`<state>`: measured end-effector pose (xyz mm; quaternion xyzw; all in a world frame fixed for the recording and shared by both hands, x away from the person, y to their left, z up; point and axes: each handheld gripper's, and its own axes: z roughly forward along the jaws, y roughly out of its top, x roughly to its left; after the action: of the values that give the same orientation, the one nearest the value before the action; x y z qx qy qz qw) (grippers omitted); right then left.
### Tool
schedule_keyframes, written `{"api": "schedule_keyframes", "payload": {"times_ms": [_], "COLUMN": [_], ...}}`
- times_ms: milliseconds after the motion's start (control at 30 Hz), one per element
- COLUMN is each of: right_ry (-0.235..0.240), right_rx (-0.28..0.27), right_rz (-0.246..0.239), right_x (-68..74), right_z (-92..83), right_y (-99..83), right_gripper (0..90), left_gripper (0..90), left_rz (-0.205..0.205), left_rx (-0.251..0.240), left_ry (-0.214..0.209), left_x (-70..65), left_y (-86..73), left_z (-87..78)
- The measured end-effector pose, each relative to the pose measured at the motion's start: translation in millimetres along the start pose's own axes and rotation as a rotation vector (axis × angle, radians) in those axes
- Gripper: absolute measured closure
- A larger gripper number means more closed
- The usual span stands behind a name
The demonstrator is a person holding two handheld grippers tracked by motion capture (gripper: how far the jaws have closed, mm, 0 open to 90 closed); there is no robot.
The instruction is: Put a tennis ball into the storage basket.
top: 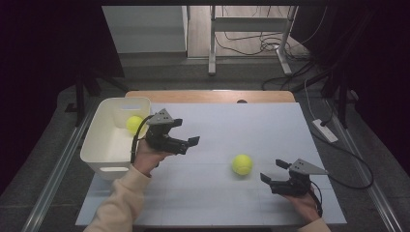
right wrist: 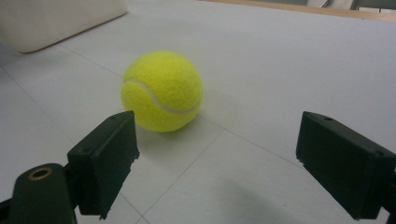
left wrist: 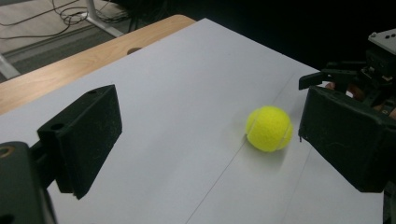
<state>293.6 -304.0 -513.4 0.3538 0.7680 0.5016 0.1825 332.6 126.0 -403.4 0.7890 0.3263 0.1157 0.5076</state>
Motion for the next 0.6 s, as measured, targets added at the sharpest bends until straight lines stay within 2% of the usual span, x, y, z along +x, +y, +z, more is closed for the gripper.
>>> {"api": "schedule_keyframes", "payload": {"times_ms": [67, 600], "right_ry": [0.001, -0.006], "right_rx": [-0.001, -0.002], "right_rz": [-0.003, 0.001], "right_x": [0.2, 2.5], "right_z": [-0.2, -5.0], "right_y": [0.2, -1.7], "right_gripper": [12.6, 12.6], "left_gripper": [6.7, 6.4], "left_rz": [0.005, 0.028], "left_rx": [-0.002, 0.045], "left_ry": [0.006, -0.042], "left_x": [-2.7, -15.3], "left_y": [0.2, 0.4], "left_z": [3.0, 25.6]}}
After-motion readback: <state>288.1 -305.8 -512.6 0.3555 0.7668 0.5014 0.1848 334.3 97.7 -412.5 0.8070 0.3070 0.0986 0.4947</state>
